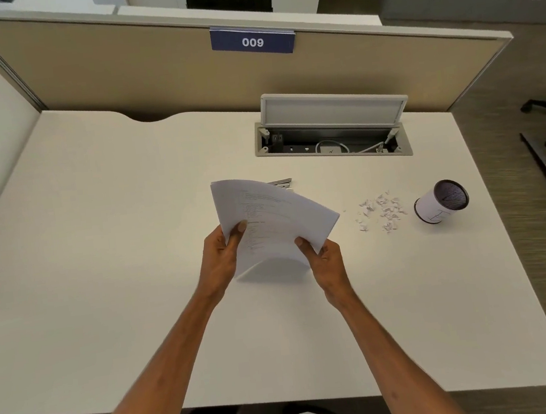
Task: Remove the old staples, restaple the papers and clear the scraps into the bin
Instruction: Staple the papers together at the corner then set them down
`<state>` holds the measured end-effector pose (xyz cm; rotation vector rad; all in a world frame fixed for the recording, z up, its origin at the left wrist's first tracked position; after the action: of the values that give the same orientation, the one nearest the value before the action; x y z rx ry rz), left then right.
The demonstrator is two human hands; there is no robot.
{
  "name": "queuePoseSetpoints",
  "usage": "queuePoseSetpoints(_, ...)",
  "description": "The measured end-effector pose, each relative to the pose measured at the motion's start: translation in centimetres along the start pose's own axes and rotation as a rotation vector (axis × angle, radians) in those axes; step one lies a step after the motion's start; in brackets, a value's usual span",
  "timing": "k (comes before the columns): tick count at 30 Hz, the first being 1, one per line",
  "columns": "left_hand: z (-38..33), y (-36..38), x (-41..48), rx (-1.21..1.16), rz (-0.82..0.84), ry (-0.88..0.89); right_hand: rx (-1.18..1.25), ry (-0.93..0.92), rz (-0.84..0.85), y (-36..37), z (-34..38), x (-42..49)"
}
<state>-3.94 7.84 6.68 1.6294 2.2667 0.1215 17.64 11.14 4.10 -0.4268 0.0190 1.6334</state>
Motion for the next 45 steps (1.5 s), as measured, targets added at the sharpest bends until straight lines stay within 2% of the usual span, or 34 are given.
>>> queuePoseSetpoints(6, -1.4, -0.9, -0.1, 0.032, 0.033, -0.017, 0.0, -0.001, 0.109, -1.2, 0.6, -0.2)
queuePoseSetpoints(12, -1.5, -3.0, -0.3, 0.023, 0.123, -0.163, 0.001, 0.158, 0.35, -2.2, -1.7, -2.3)
queuePoseSetpoints(16, 0.3, -3.2, -0.2, -0.022, 0.093, -0.208, 0.027, 0.256, 0.404, -2.3, -3.3, -3.4)
queuePoseSetpoints(24, 4.9, -3.8, 0.1, -0.079, -0.007, -0.278, -0.122, 0.388, 0.458, -2.5, -5.5, -1.5)
queuePoseSetpoints(27, 6.0, -4.2, 0.5, -0.078, -0.046, -0.311, -0.234, 0.405, 0.394, -2.9, -5.8, 0.7)
queuePoseSetpoints(29, 6.4, -4.4, 0.9, -0.057, -0.054, -0.331, -0.38, 0.36, 0.237, -3.3, -5.4, 2.8)
queuePoseSetpoints(32, 6.8, -4.8, 1.8, -0.017, -0.057, -0.358, -0.71, 0.187, -0.035, -3.2, -3.4, 6.0)
queuePoseSetpoints(34, 7.0, -4.9, 2.2, -0.015, -0.052, -0.365, -0.801, 0.05, -0.143, -2.2, -1.7, 8.6)
queuePoseSetpoints(36, 7.2, -4.9, 2.4, -0.012, -0.042, -0.374, -0.864, -0.109, -0.159, -0.8, -0.3, 11.5)
queuePoseSetpoints(39, 7.6, -5.0, 2.6, -0.006, -0.044, -0.394, -1.034, -0.313, -0.097, 1.5, 0.4, 15.9)
queuePoseSetpoints(45, 8.0, -5.3, 2.8, -0.032, -0.054, -0.415, -1.311, -0.446, -0.008, 4.7, 0.2, 21.3)
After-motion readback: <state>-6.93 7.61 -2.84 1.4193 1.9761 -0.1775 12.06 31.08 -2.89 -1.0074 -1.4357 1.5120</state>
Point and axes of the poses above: each hand's wrist, its own x-axis towards the middle knuckle, its own y-axis out of the palm, z = x × y, the point moved 1 cm from there along x, towards the middle knuckle, and after that the axes turned 13 degrees about -x, right-handed, at the moved point
